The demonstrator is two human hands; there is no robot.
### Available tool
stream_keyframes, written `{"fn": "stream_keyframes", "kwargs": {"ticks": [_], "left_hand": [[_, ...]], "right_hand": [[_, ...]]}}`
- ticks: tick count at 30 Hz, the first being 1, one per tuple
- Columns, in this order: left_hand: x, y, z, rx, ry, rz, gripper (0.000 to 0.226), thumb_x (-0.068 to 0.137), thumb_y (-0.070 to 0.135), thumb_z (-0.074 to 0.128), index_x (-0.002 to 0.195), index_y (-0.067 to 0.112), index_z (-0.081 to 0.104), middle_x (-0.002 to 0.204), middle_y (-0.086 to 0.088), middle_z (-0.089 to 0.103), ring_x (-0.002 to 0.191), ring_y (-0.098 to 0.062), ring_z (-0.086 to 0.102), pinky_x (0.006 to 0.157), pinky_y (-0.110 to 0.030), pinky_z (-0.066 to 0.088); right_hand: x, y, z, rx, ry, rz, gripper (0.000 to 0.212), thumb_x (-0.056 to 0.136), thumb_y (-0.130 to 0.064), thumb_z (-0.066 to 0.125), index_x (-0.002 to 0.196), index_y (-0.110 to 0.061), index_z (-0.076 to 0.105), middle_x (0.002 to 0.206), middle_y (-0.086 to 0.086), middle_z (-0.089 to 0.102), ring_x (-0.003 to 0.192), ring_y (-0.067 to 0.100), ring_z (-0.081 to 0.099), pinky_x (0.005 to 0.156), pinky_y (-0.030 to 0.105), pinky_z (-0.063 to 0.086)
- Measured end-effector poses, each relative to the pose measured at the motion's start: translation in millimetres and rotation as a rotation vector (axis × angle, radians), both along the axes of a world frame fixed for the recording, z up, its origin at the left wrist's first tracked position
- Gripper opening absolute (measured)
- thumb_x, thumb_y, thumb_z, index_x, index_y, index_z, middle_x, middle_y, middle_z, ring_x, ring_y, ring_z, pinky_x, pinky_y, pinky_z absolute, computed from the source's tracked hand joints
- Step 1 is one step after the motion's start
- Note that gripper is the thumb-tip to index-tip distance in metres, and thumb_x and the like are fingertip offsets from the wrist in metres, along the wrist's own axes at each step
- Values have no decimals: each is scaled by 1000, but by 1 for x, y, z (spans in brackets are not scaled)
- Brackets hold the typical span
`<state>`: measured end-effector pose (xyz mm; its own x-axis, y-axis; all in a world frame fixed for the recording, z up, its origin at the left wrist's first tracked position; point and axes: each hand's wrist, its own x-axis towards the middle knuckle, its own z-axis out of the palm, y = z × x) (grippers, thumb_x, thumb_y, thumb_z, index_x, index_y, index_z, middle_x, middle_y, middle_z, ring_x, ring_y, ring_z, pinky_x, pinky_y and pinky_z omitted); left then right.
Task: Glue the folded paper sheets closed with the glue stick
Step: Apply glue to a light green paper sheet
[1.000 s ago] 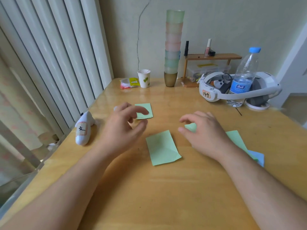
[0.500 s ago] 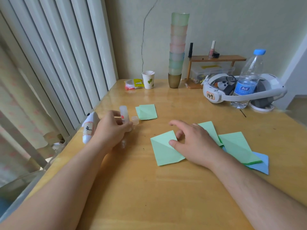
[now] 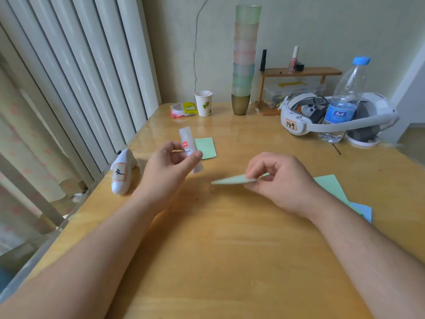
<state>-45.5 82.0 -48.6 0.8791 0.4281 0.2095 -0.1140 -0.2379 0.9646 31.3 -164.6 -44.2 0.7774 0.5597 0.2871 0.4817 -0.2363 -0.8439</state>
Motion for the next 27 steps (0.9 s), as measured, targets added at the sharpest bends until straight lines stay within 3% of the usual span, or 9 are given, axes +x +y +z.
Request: {"fn": "stream_keyframes", "kwargs": {"ticks": [4, 7, 10, 12, 15, 18, 21, 23, 27], "left_hand": [[-3, -7, -2, -24, -6, -90, 31, 93, 33, 80, 114, 16, 64, 95, -6, 80, 81, -17, 72, 82, -42, 49], [-4, -14, 0, -31, -6, -155, 32, 92, 29, 78, 115, 14, 62, 98, -11, 80, 83, -17, 73, 84, -41, 50], [-3, -20, -1, -76, 2, -247, 44, 86, 30, 78, 117, 5, 59, 102, -21, 77, 87, -22, 74, 81, -36, 52], [-3, -25, -4, -86, 16, -311, 44, 83, 28, 78, 115, 3, 61, 103, -22, 76, 89, -22, 74, 76, -29, 54], [-2, -33, -5, -92, 18, -380, 37, 83, 21, 79, 111, 0, 66, 98, -10, 71, 84, -16, 71, 73, -25, 56], [-1, -37, -6, -115, 2, -422, 36, 85, 18, 79, 110, -4, 66, 100, -11, 69, 87, -23, 73, 82, -33, 59], [-1, -40, -5, -176, -18, -489, 34, 90, 12, 77, 114, -9, 65, 107, -23, 74, 98, -36, 74, 91, -43, 59], [-3, -42, -4, -186, -23, -524, 31, 92, 9, 75, 115, -9, 66, 109, -27, 74, 101, -40, 73, 97, -49, 58], [-5, -43, -1, -143, -39, -564, 27, 94, 8, 71, 114, -10, 67, 105, -31, 73, 81, -36, 64, 87, -48, 56]], "right_hand": [[-3, -10, 2, -521, -47, 176, 28, 81, -7, 79, 75, -34, 75, 95, -7, 70, 81, 12, 68, 82, 40, 59], [-11, -13, 12, -641, -10, 207, 25, 78, -13, 72, 78, -38, 76, 93, -7, 70, 79, 15, 66, 79, 44, 59], [-17, -16, 21, -738, 8, 252, 35, 78, -12, 62, 84, -43, 76, 94, -10, 71, 80, 11, 66, 80, 39, 60], [-18, -16, 24, -688, -4, 223, 39, 80, -8, 59, 85, -42, 77, 89, -6, 71, 73, 11, 62, 74, 32, 57], [-16, -12, 24, -367, -27, 105, 32, 85, 0, 65, 79, -30, 75, 81, -1, 69, 62, 6, 52, 65, 22, 47], [-12, -4, 15, -92, 24, 19, 13, 84, -17, 74, 81, -25, 64, 77, -2, 64, 71, 17, 56, 70, 36, 49], [-12, 6, 7, 61, 275, 62, 39, 78, -52, 74, 92, -22, 54, 80, -2, 64, 74, 16, 59, 68, 32, 50], [-16, 12, 5, 129, 461, 122, 50, 81, -59, 71, 101, -18, 51, 83, 4, 67, 75, 22, 62, 69, 34, 50], [-23, 18, 5, 148, 644, 187, 65, 83, -73, 64, 112, -16, 55, 82, 15, 68, 65, 29, 58, 59, 32, 46]]}}
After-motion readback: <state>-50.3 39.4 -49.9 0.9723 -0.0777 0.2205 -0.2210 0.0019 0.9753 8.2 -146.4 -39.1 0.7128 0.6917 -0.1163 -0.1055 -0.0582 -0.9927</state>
